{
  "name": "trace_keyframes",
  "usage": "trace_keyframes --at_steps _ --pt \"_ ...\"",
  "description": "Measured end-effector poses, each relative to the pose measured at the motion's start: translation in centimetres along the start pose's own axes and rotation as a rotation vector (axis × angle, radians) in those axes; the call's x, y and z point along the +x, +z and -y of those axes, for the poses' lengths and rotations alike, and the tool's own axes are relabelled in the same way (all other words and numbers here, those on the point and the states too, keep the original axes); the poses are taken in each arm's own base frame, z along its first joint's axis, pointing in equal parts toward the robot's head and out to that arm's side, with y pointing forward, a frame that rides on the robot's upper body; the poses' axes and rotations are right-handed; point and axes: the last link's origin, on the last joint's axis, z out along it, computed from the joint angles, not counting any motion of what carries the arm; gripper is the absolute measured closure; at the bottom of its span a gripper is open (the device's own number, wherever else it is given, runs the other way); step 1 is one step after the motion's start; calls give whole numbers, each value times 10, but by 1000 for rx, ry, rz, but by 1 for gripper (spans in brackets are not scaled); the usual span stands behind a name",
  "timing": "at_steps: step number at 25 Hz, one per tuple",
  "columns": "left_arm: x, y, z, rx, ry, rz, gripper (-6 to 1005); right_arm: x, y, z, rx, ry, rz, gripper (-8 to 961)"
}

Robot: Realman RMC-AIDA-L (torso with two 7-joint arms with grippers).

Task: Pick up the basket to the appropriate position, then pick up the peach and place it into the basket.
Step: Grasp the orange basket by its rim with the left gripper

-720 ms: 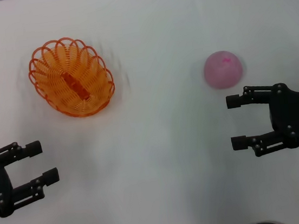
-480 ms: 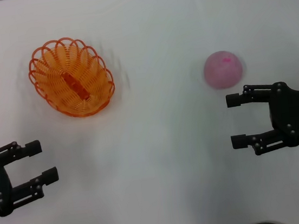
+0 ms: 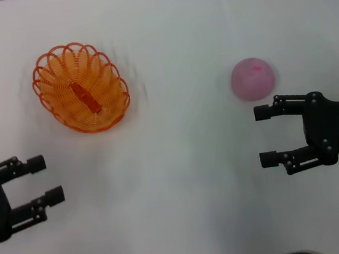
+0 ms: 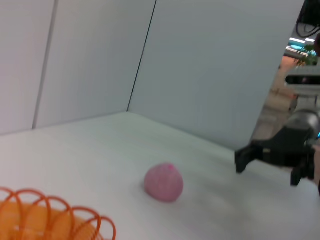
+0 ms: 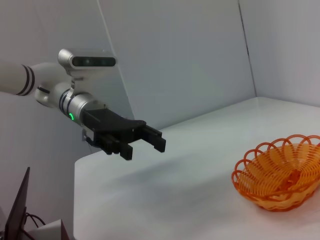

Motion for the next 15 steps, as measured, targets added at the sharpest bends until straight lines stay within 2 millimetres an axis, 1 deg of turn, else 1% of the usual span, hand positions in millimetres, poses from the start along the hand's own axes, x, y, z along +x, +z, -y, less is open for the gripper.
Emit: trace_keyframes --at_steps 1,9,15 --pt "7 -2 2 -4 1 -23 297 0 0 0 0 -1 0 11" --pt "36 0 17 30 46 -142 297 -1 2 1 -2 -4 -1 11" --pt "60 19 37 83 91 -239 296 -3 5 2 -7 -10 1 11"
